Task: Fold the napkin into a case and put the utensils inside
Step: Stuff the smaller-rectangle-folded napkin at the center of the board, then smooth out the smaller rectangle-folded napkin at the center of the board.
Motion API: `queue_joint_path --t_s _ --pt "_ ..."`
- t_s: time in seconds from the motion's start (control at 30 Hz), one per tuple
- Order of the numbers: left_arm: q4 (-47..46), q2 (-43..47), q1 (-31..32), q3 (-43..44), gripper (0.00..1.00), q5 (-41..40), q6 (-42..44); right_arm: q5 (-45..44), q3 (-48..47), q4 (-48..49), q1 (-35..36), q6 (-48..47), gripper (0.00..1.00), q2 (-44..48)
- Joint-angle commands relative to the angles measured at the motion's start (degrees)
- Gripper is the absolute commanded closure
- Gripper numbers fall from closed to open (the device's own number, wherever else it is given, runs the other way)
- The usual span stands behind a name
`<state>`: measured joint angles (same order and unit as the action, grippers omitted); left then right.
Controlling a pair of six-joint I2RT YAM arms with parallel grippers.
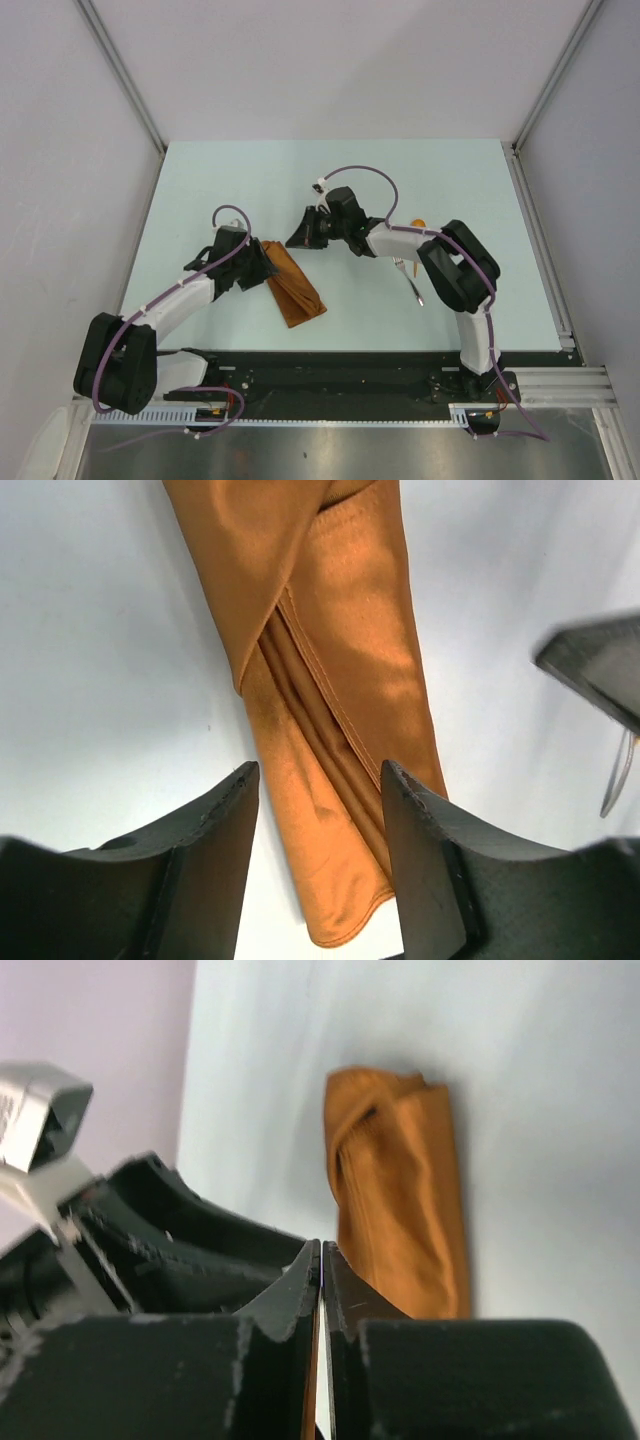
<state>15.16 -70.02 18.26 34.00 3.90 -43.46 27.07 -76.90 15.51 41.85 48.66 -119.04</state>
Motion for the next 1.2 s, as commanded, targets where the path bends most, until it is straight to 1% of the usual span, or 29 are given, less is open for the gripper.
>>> queue_joint_path --t_s 0.0,0.07,0.1,0.17,0.23,0.3,0.33,0.43,0.47,0.53,0.6,0.63,0.7,0.8,0.87,0.9,0.93,0.97,1.03,1.1,1.17 --pt "-1.79 0.32 0.37 -1.21 0.43 4.00 -2.67 -2.10 6.50 -11.44 -1.24 -10.95 0.92 8.12" --pt "-1.62 -0.29 0.37 -1.04 0.43 4.62 -3.20 -5.35 7.90 -14.96 -1.06 -14.64 0.93 10.23" --pt "-1.54 -0.55 0.37 -1.13 0.43 5.32 -3.47 -6.23 8.17 -18.63 -0.98 -15.87 0.93 10.67" --pt "-1.27 -1.35 0.37 -1.21 0.44 5.76 -3.91 -10.97 8.35 -22.08 -0.63 -19.46 0.93 11.55" --pt "-1.10 -1.79 0.37 -1.39 0.48 6.03 -4.17 -14.91 8.88 -24.55 0.95 -22.02 0.94 11.82" --pt "-1.80 -1.79 0.46 -2.00 0.49 6.38 -4.44 -17.30 8.26 -27.45 2.27 -24.31 0.95 11.12" --pt "-2.06 -1.70 0.46 -2.27 0.50 6.64 -4.44 -20.01 8.00 -28.16 3.93 -24.84 0.95 10.94" --pt "-2.59 -1.35 0.55 -3.32 0.56 6.56 -4.26 -23.10 7.03 -30.27 6.39 -26.43 0.96 9.80" --pt "-2.59 -1.17 0.63 -3.85 0.59 6.38 -4.18 -23.46 7.03 -30.53 6.93 -26.52 0.96 9.36" --pt "-2.50 -0.82 1.34 -4.38 0.70 5.25 -4.44 -24.51 6.86 -30.45 7.98 -26.60 0.97 8.83" --pt "-3.29 -0.82 2.39 -5.43 0.74 5.59 -4.52 -25.31 6.50 -31.15 8.87 -26.43 0.97 8.13" --pt "-3.47 -1.00 2.65 -5.61 0.81 5.94 -4.70 -25.75 6.59 -31.15 8.95 -26.52 0.97 8.04" --pt "-3.82 -1.00 3.70 -5.70 0.86 6.99 -4.70 -25.75 6.77 -30.98 9.22 -26.34 0.97 7.95" --pt "-3.30 0.58 5.20 -5.44 0.90 6.91 -5.05 -25.84 6.85 -31.15 9.66 -26.25 0.98 7.95" --pt "-1.37 1.64 5.82 -5.00 0.92 5.86 -5.40 -26.01 6.68 -31.41 9.92 -26.25 0.98 8.04" --pt "-0.31 3.29 6.52 -4.65 0.96 5.33 -5.49 -26.10 6.68 -31.42 10.10 -26.34 0.98 8.12" --pt "2.39 4.01 6.96 -3.86 0.96 4.46 -5.58 -26.19 6.68 -31.50 10.10 -26.34 0.98 8.04" --pt "3.55 5.06 7.40 -3.50 0.97 2.71 -5.93 -26.10 6.59 -31.59 10.19 -26.51 0.98 8.12" --pt "5.05 7.51 8.10 -3.24 0.96 1.64 -6.11 -26.28 6.59 -31.94 10.10 -26.60 0.98 8.04" --pt "4.97 8.05 8.19 -3.50 0.94 2.85 -6.46 -26.10 6.59 -32.03 10.10 -26.60 0.99 8.12" --pt "6.71 6.74 8.54 -2.63 0.96 3.22 -6.90 -26.02 6.77 -32.21 10.19 -26.52 0.99 8.12"
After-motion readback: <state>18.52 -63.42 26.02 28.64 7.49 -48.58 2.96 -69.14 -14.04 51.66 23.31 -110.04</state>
